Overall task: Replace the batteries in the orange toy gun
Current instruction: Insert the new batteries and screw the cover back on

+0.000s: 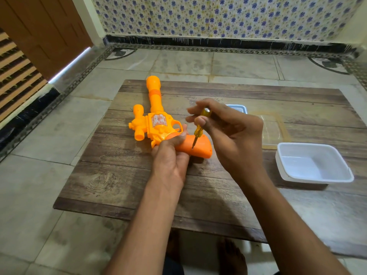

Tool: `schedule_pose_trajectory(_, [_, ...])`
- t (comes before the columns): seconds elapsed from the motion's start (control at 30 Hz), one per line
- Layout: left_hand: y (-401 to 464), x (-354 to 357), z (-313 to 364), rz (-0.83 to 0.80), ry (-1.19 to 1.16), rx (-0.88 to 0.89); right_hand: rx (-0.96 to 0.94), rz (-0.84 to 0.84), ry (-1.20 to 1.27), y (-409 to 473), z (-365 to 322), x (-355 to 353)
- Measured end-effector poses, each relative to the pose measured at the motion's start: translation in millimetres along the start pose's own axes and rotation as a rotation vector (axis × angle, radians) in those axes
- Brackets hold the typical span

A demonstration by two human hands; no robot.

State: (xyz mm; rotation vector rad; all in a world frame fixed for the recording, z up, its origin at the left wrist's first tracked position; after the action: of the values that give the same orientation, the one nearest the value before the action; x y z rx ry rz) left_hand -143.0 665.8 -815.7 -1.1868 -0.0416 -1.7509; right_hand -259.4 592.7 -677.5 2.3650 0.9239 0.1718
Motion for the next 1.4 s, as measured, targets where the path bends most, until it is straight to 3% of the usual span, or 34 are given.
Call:
schedule_pose_trajectory(0.17, [-5, 0, 3, 0.005, 0.024, -0.018, -0.098, 0.042, -0.174, 1, 0, -3])
schedule_pose_trajectory(0.37, [-3, 2, 5, 0.019, -0.049, -0.004, -0.061, -0.048, -0.048, 0, 2, -1])
schedule_pose_trajectory(0.6, [-8, 2, 1, -0.008, 0.026, -0.053, -0.222, 0.025, -0.322, 3, -9, 0])
schedule_pose_trajectory(0.77, [-5, 2, 3, 0.009, -0.022, -0.011, -0.135, -0.055, -0.137, 3, -4, 3])
schedule_pose_trajectory(1.0, [-10, 4, -1, -0.007, 0.020, -0.069, -0.176, 0.021, -0.255, 4, -9, -2])
schedule_pose_trajectory(1.17, [-7, 3, 3, 0.029, -0.041, -0.023, -0.128, -0.059, -0.101, 2, -5, 0])
schedule_pose_trajectory(1.4, [-11, 3, 0, 0.045, -0.008, -0.039, -0.173, -0.055, -0.216, 5, -7, 3])
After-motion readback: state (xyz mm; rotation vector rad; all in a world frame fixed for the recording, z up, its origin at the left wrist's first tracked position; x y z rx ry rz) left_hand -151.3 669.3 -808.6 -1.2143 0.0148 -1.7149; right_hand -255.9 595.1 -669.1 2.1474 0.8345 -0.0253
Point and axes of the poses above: each hand's wrist, its own y-axis towards the middle knuckle, its own x-axis out of the palm, z = x × y, the point moved 7 cm from there along y, towards the middle knuckle, and after that the axes turned 2 degrees about z, right-handed, at the moved point
